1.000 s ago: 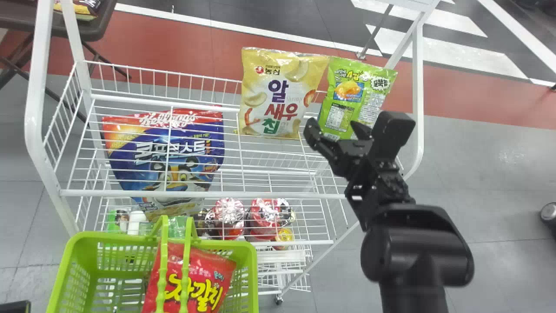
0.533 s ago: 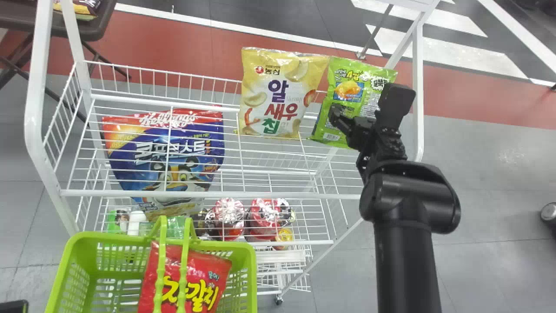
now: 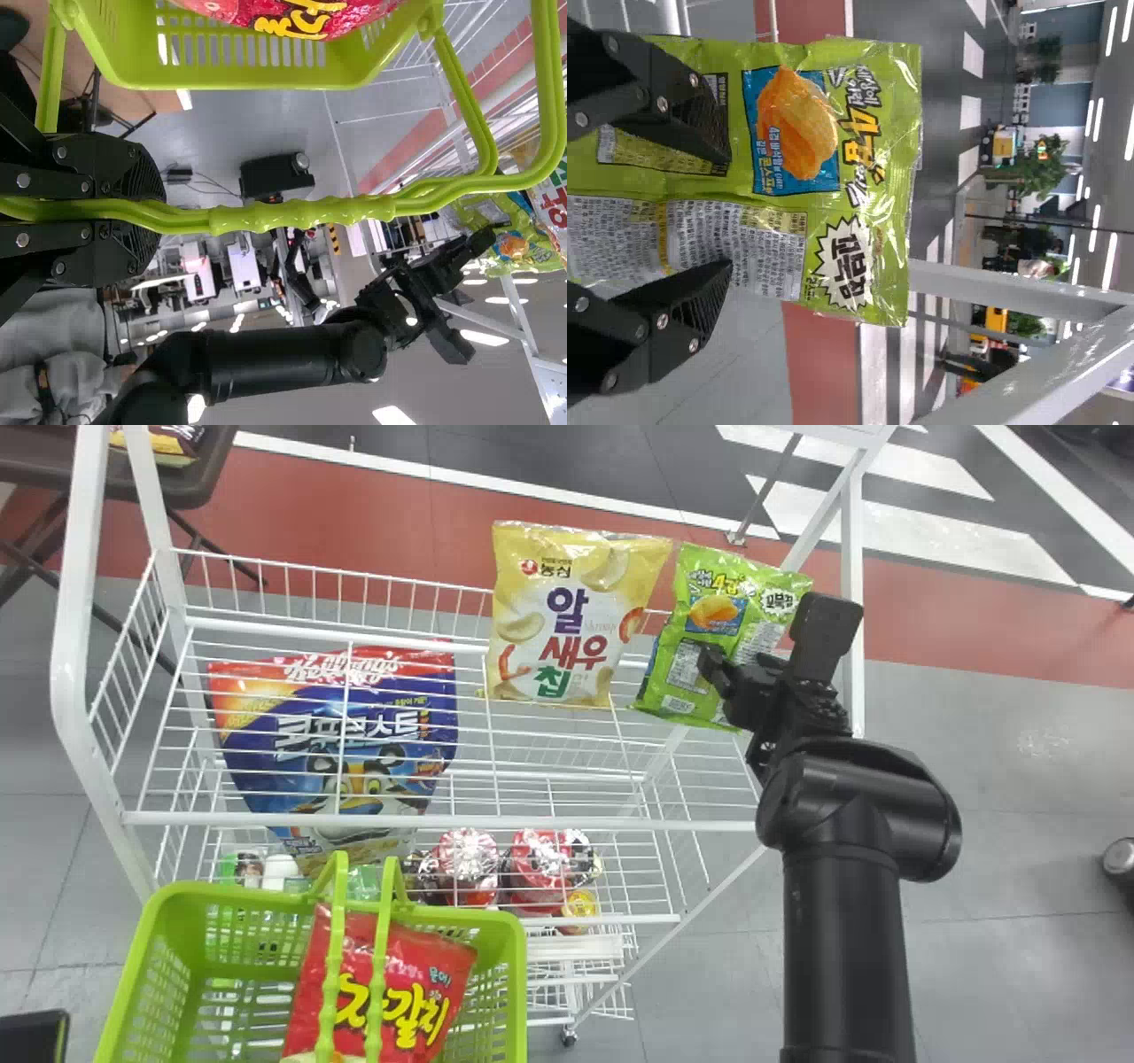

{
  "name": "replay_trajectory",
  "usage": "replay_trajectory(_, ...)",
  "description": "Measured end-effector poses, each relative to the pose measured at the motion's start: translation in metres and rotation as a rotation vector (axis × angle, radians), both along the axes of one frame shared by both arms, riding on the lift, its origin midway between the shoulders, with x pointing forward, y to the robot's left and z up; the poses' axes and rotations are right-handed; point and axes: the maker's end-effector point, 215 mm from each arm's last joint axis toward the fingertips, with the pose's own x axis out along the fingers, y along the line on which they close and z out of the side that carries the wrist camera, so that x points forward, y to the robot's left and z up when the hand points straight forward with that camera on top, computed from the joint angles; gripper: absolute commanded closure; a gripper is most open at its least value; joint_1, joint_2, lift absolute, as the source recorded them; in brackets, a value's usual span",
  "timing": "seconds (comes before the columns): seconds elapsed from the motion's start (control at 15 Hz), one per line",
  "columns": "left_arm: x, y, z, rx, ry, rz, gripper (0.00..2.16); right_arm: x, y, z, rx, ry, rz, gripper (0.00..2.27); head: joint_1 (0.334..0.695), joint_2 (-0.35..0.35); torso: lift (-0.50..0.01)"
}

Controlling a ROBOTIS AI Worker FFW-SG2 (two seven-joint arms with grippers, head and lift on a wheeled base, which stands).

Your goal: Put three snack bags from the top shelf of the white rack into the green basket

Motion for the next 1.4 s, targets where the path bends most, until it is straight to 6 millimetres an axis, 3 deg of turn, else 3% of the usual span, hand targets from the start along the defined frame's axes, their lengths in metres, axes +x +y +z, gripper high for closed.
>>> replay_trajectory(0.4, -0.001, 0.0, 0.001, 0.001, 0.003, -0.004, 2.15, -0.019, 0.001, -0.007, 0.027, -0.002, 0.016, 2.14, 0.695, -0.35, 0.0)
replay_trajectory(0.87, -0.002, 0.0, 0.002, -0.005, 0.001, -0.007, 2.15, -0.049, 0.026, 0.027, 0.069, -0.067, 0.049, 2.14, 0.695, -0.35, 0.0)
replay_trajectory(1.07, -0.002, 0.0, 0.002, -0.004, 0.002, -0.008, 2.15, -0.082, 0.045, 0.035, 0.106, -0.04, 0.069, 2.14, 0.695, -0.35, 0.0)
replay_trajectory(1.4, 0.0, 0.0, 0.003, -0.005, -0.003, -0.007, 2.15, -0.178, 0.094, 0.023, 0.243, 0.103, 0.149, 2.14, 0.695, -0.35, 0.0)
